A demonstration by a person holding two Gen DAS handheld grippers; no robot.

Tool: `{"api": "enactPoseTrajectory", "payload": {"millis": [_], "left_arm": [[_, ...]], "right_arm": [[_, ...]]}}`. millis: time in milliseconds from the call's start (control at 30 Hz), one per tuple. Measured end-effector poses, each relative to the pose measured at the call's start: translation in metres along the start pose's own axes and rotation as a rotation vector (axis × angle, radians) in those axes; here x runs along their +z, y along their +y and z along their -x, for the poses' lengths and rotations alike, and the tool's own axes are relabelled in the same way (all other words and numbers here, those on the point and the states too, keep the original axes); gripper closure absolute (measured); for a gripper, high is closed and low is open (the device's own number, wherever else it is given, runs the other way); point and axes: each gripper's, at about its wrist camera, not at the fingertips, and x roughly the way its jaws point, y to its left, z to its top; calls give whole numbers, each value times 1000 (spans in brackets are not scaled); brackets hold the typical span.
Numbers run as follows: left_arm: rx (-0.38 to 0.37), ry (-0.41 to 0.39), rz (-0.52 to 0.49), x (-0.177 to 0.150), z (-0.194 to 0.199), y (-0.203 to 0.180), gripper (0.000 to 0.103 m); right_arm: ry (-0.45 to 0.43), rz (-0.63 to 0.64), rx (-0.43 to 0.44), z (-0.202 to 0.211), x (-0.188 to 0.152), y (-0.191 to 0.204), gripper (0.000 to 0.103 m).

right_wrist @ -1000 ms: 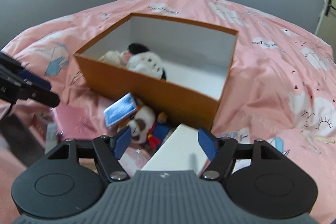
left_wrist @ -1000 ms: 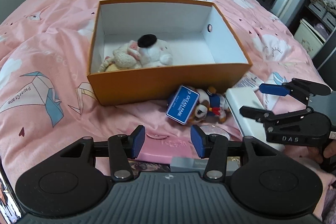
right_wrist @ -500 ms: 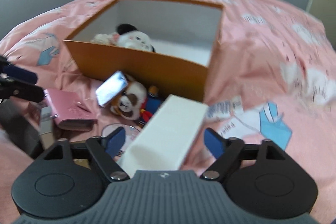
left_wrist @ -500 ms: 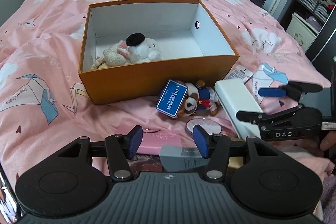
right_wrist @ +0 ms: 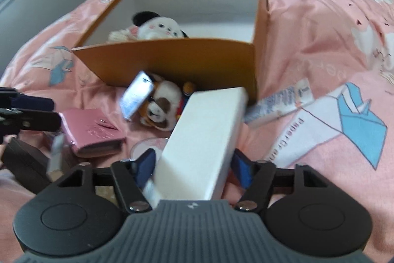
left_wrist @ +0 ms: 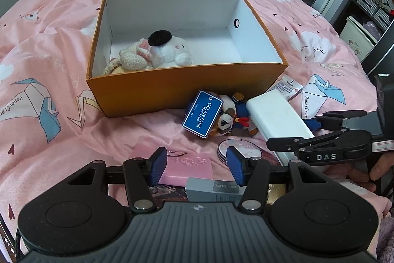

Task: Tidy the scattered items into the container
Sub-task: 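Move the right tool back and grasp the white rectangular box, then lift the white box with the right tool and carry it into the shoebox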

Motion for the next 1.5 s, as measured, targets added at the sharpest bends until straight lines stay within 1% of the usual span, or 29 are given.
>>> {"api": "enactPoseTrajectory", "payload": {"millis": [33, 100, 133, 167, 267, 367, 433, 500, 633, 833, 933, 1067, 1167, 1267, 1400, 1500], "left_arm": [[0, 1, 2, 0, -1, 0, 41], [1, 1, 5, 2, -1, 0, 41], [1, 2, 5, 2, -1, 1, 41], [1, 1, 5, 2, -1, 1, 41], [3, -2, 9, 2, 1, 2, 41], [0, 1, 18, 3, 0, 3, 41], [-9, 2, 20, 4, 0, 3, 41], [-22, -2, 19, 5, 1, 1, 41], [-43, 0, 45, 9, 0, 0, 41], [-29, 20, 99, 21, -6, -4, 41], [-33, 28, 92, 24, -9, -7, 41], [-18, 32, 71, 26, -11, -13, 41], [1, 4, 71, 28, -9, -14, 41], [27, -59, 77, 30, -5, -13, 41], [65, -124, 86, 36, 1, -9, 41], [98, -156, 105, 43, 3, -4, 39]], "right_arm": [[-16, 18, -4, 2, 0, 3, 56], [-44, 43, -4, 6, 3, 7, 65], [-50, 41, 7, 9, 4, 8, 69], [-52, 30, 28, 10, 6, 7, 70], [-42, -17, 83, 11, 9, 0, 68], [-4, -37, 90, 2, 8, -1, 65], [59, -56, 77, -10, 6, -2, 66], [76, -67, 70, -15, 3, -2, 67], [45, -17, 51, -7, 4, 5, 69], [-35, 93, 0, 6, 12, 17, 71], [-61, 123, -15, 13, 17, 19, 71], [-85, 123, 0, 26, 25, 18, 72], [-115, 124, 21, 40, 32, 18, 72], [-152, 140, 24, 53, 41, 21, 72], [-201, 183, -5, 61, 62, 27, 72], [-233, 204, -42, 63, 81, 27, 72]]}}
